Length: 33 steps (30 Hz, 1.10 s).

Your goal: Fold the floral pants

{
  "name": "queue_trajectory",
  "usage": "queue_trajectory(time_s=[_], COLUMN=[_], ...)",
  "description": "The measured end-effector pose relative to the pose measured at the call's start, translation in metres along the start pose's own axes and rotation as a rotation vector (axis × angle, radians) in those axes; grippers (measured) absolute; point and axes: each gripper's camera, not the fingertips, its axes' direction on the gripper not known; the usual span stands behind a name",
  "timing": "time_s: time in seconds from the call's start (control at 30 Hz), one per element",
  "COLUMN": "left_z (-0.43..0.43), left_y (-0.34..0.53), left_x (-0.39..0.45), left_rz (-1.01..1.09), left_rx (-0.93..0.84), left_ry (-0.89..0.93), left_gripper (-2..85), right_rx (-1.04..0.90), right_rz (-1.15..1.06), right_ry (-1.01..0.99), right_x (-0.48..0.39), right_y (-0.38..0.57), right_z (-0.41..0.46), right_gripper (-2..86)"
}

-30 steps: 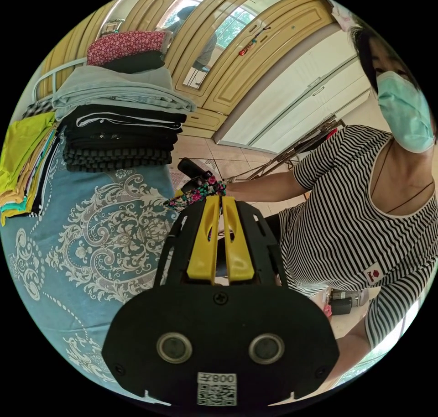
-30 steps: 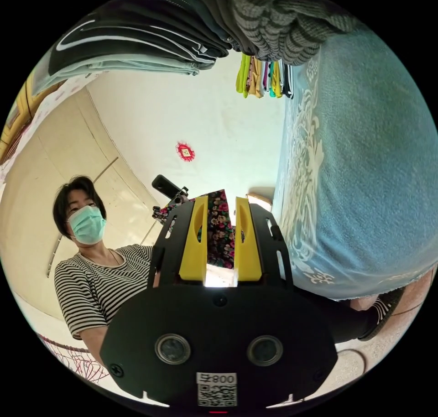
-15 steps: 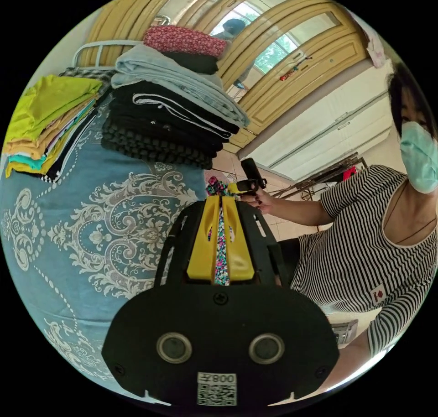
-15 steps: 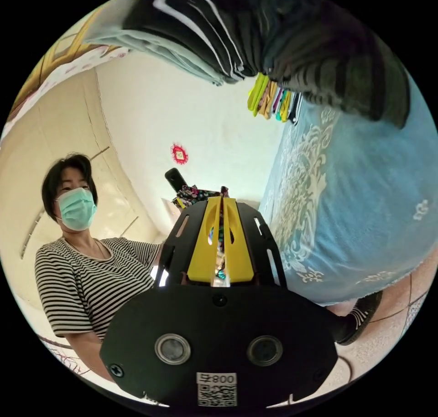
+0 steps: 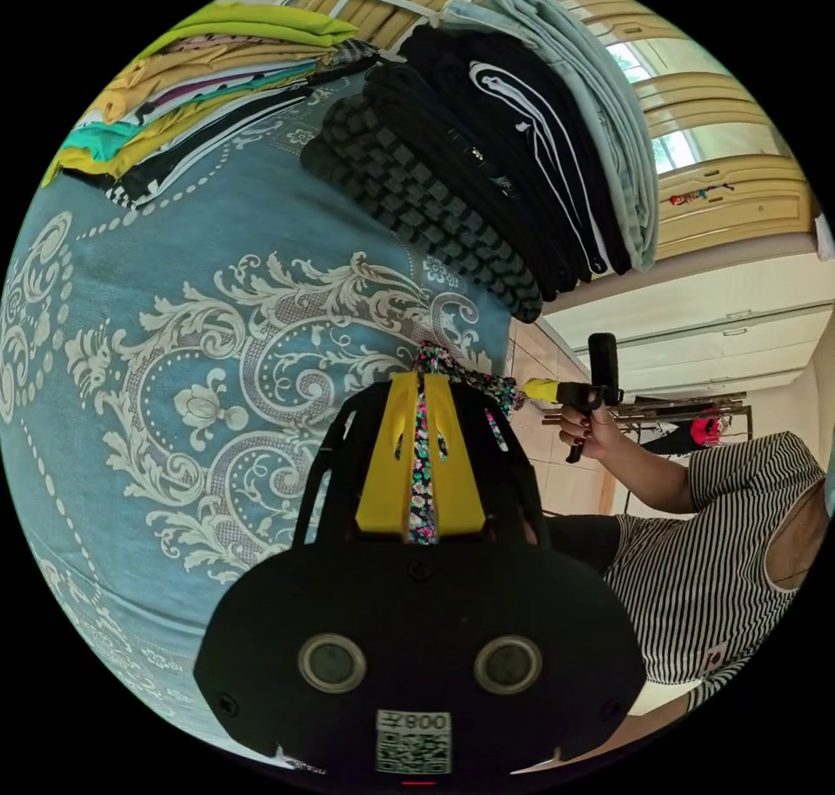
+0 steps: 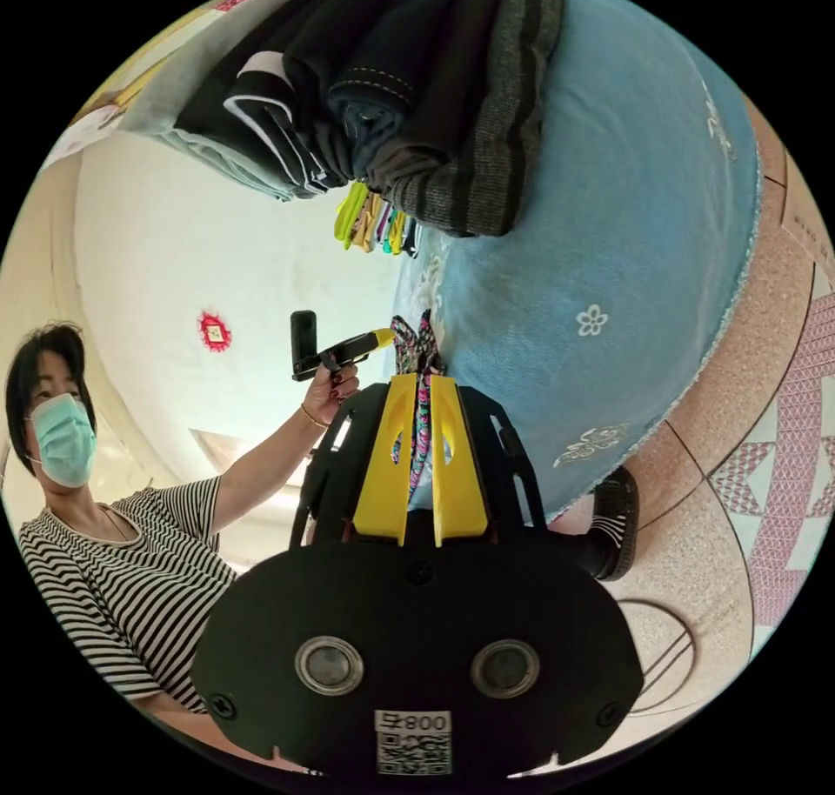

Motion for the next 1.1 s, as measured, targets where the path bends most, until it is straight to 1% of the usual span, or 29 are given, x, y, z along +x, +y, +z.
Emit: queue_trajectory(time_s=[0.13,0.23,0.5,0.7,0.8,0.93,1.1], left_z=[0.003,0.006,0.015,0.017,0.015,0.013,0.033], left_y=[-0.002,-0.005,-0.013,-0.014,-0.013,-0.013,-0.015], left_x=[-0.009,-0.01,-0.007,-0.008,-0.01,-0.012,-0.02], left_rz=[0.016,0.034,0.086,0.097,0.098,0.104,0.068], left_rx=[0.043,0.052,0.024,0.011,0.02,0.033,-0.023], left_ry=[0.108,0.135,0.131,0.126,0.128,0.119,0.064], left_gripper=[1.2,1.1,1.0,0.9,0.9,0.9,1.1], right_rx=[-0.071,-0.134,-0.183,-0.181,-0.169,-0.097,-0.123], right_rz=[-0.105,-0.129,-0.07,-0.037,-0.061,-0.141,-0.125], right_ry=[0.08,0.128,0.168,0.162,0.178,0.177,0.285], right_x=[-0.039,-0.052,-0.056,-0.056,-0.065,-0.086,-0.074], right_y=[-0.008,-0.017,-0.019,-0.024,-0.024,-0.015,-0.012], right_z=[0.025,0.05,0.084,0.103,0.108,0.093,0.101], right_gripper=[6.2,7.0,6.8,1.8,0.7,0.3,0.5])
